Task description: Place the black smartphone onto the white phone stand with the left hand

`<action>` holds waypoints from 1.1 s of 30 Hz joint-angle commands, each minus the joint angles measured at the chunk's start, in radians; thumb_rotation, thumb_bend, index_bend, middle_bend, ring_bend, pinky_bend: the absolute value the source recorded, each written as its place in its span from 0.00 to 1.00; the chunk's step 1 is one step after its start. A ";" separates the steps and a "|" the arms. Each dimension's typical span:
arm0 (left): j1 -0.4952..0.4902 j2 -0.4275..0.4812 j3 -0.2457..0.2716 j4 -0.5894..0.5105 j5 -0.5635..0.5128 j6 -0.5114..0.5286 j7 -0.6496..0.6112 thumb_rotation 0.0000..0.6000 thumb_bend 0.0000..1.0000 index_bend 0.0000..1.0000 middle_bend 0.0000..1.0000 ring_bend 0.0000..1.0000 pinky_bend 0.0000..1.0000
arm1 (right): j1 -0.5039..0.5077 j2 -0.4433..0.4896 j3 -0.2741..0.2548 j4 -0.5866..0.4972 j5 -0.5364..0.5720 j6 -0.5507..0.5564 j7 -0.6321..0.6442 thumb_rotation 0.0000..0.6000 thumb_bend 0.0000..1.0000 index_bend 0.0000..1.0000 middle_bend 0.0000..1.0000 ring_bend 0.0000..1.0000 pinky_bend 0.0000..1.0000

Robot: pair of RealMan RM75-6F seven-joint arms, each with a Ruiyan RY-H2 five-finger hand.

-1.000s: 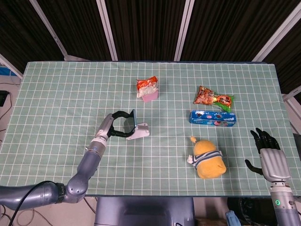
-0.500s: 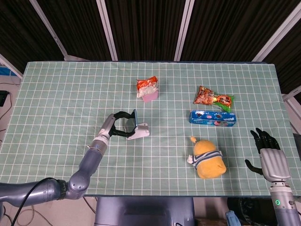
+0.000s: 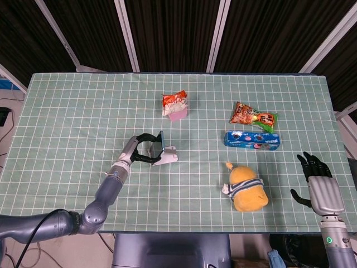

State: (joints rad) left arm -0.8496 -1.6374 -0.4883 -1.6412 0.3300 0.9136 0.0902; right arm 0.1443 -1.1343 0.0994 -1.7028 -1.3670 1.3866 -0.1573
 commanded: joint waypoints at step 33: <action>-0.004 -0.001 0.055 0.047 0.060 -0.031 -0.058 1.00 0.48 0.52 0.55 0.12 0.00 | 0.001 -0.001 0.001 0.000 0.001 0.001 -0.002 1.00 0.37 0.03 0.00 0.00 0.14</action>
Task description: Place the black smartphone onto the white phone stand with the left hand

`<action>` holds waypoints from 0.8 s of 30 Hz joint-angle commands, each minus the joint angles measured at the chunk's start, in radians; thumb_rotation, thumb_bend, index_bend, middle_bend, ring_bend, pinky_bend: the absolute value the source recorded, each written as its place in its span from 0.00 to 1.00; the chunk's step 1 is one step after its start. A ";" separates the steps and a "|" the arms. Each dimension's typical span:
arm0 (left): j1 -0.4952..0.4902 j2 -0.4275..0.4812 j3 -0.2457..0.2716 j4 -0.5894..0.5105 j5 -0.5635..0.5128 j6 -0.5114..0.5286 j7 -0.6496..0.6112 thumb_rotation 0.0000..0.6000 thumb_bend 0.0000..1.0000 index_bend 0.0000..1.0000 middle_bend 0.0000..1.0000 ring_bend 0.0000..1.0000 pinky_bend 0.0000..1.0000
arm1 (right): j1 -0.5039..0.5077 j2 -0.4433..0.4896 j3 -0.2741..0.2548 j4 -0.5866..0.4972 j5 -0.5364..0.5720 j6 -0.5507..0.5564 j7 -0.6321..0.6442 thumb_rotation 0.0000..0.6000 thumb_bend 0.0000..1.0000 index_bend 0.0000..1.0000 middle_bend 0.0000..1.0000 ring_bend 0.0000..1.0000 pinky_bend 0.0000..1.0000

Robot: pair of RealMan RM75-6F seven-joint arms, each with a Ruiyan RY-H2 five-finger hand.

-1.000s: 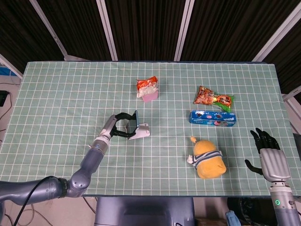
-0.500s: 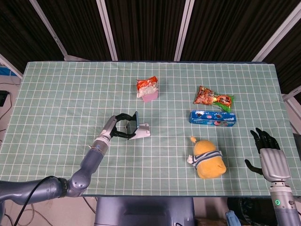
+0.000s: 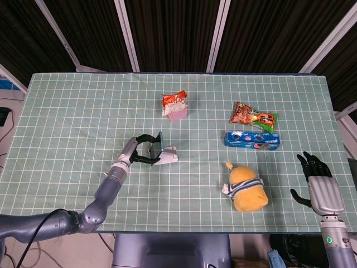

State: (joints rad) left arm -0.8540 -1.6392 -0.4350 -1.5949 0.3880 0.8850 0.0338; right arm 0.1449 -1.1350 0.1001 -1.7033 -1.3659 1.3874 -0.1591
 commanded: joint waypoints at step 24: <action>0.005 0.027 0.039 -0.014 0.043 -0.017 -0.006 1.00 0.29 0.00 0.02 0.00 0.00 | 0.000 -0.001 0.000 0.001 -0.001 0.001 0.000 1.00 0.37 0.03 0.00 0.00 0.14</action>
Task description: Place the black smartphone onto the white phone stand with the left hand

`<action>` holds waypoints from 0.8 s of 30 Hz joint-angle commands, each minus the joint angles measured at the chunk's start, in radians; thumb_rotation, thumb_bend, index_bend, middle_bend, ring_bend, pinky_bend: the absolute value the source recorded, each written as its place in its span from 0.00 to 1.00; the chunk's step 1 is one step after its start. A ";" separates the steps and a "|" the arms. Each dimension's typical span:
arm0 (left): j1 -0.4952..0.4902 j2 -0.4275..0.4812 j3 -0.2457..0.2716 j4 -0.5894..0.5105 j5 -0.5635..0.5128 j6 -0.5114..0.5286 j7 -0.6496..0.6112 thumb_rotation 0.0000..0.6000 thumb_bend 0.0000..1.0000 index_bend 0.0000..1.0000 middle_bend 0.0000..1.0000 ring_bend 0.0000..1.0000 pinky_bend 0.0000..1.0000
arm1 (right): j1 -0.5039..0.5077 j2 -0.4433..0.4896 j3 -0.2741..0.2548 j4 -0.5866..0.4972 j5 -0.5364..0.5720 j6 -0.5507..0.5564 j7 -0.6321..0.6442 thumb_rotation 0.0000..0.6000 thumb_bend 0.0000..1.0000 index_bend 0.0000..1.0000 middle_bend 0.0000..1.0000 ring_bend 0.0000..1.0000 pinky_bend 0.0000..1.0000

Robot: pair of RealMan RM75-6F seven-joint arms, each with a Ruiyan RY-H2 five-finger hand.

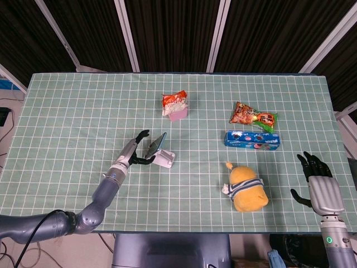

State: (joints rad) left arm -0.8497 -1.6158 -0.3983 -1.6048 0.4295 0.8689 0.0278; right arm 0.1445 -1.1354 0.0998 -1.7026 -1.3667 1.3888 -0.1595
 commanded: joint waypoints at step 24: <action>0.316 0.327 0.270 -0.312 0.477 0.355 0.071 1.00 0.19 0.00 0.00 0.00 0.00 | -0.005 -0.003 -0.003 0.004 -0.011 0.013 -0.005 1.00 0.37 0.03 0.00 0.00 0.14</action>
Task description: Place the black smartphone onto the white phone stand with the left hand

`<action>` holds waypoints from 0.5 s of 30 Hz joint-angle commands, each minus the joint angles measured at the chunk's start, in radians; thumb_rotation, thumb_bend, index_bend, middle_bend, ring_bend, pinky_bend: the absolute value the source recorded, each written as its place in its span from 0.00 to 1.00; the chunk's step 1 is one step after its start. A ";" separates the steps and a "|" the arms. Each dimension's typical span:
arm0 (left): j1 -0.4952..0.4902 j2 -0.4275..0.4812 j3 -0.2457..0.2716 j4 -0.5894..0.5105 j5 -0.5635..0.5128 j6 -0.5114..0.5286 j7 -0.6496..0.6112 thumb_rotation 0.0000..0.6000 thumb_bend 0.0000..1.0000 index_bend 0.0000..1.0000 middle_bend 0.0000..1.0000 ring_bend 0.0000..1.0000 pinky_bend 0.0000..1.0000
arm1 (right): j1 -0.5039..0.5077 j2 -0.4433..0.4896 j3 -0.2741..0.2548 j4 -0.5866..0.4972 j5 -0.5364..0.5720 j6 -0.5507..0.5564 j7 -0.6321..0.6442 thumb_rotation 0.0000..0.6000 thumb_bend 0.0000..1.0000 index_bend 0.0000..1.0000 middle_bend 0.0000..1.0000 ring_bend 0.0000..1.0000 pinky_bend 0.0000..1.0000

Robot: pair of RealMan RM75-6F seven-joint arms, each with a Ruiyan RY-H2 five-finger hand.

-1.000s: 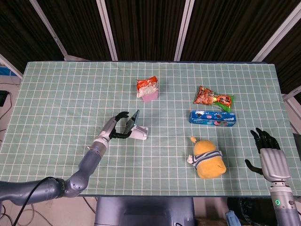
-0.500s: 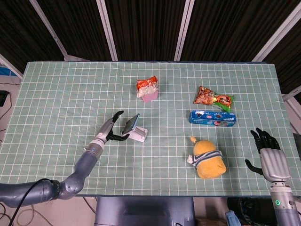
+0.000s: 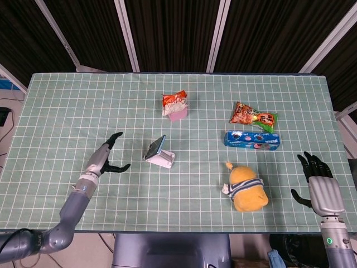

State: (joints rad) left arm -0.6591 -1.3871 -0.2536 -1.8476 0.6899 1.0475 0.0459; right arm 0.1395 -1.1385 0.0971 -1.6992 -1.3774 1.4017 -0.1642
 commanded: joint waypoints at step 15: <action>0.363 0.148 0.309 0.100 0.567 0.484 0.171 1.00 0.18 0.00 0.00 0.00 0.00 | -0.003 -0.003 0.000 0.000 -0.004 0.006 -0.005 1.00 0.37 0.03 0.00 0.00 0.14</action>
State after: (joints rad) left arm -0.3124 -1.2438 0.0427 -1.7630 1.2431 1.5134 0.1968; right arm 0.1370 -1.1411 0.0968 -1.6992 -1.3812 1.4074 -0.1689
